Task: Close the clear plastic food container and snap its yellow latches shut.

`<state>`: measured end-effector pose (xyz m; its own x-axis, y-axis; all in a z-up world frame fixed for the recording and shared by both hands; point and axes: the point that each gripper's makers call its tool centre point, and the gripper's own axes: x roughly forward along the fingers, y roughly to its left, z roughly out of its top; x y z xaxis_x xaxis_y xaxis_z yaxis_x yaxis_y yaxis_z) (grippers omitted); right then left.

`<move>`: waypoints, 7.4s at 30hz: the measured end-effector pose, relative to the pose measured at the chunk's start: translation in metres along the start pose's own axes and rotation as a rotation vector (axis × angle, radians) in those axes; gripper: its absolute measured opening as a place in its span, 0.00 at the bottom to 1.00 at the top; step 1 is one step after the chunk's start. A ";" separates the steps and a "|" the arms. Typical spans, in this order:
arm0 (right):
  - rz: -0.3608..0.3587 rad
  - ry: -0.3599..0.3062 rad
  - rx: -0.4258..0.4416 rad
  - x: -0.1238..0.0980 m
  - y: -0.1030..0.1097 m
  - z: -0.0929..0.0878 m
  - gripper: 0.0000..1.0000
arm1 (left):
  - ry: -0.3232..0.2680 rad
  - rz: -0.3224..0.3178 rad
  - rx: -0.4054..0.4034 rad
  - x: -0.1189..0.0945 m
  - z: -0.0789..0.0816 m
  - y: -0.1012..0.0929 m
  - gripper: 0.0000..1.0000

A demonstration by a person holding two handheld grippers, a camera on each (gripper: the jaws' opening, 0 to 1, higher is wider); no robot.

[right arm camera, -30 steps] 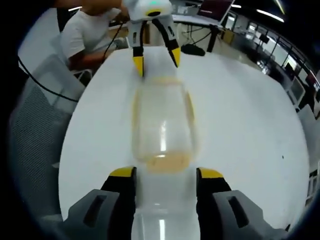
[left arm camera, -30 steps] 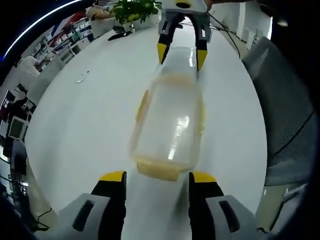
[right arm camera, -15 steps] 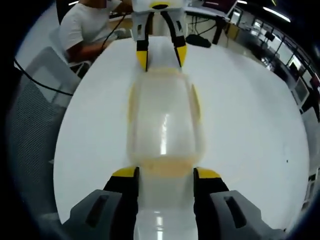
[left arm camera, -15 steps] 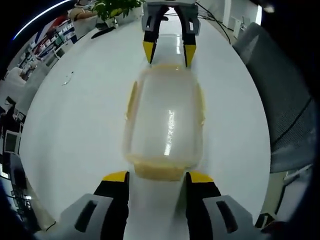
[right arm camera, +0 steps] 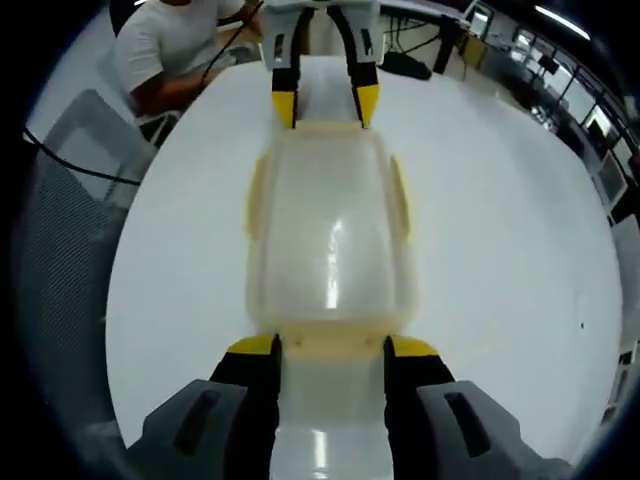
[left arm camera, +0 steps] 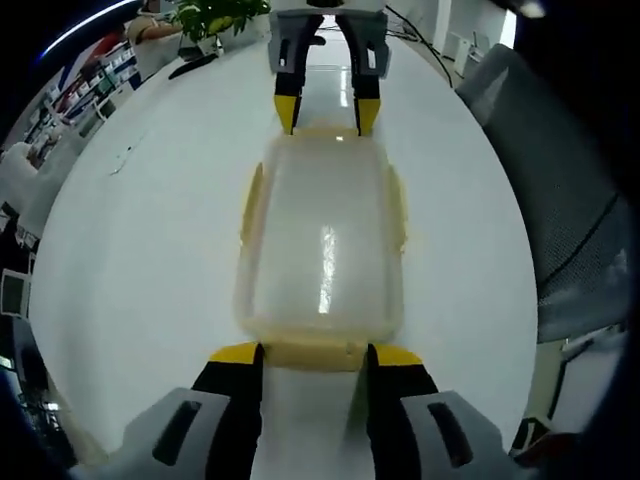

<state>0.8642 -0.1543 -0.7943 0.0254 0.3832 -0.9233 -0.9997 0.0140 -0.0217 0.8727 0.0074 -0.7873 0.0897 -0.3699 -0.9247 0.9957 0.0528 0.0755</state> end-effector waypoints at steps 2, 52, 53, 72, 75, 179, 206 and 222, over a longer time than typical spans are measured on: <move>0.003 0.003 0.001 0.001 0.001 0.000 0.38 | 0.002 -0.006 0.009 0.000 0.000 0.000 0.34; 0.003 -0.062 -0.042 -0.069 0.023 0.009 0.35 | -0.007 0.023 0.015 -0.053 0.039 -0.025 0.32; 0.003 -0.064 -0.040 -0.071 0.024 0.008 0.35 | -0.007 0.021 0.015 -0.054 0.042 -0.026 0.32; -0.012 -0.066 -0.022 -0.107 0.026 -0.032 0.35 | -0.050 0.010 0.036 -0.056 0.095 -0.026 0.32; -0.015 -0.065 -0.018 -0.112 0.026 -0.038 0.35 | -0.054 0.010 0.044 -0.053 0.103 -0.026 0.32; -0.046 0.144 0.032 -0.144 0.003 -0.210 0.33 | -0.109 -0.006 0.068 0.033 0.242 -0.010 0.35; -0.229 -0.097 0.509 -0.175 -0.001 -0.194 0.36 | -0.230 0.124 -0.306 0.008 0.252 0.000 0.36; -0.249 -0.249 0.840 -0.162 0.002 -0.182 0.38 | -0.265 0.149 -0.521 0.022 0.250 -0.007 0.34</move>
<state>0.8568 -0.3844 -0.7142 0.3383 0.4659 -0.8176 -0.6349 0.7543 0.1671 0.8733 -0.2326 -0.7149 0.2959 -0.5384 -0.7890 0.8369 0.5443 -0.0576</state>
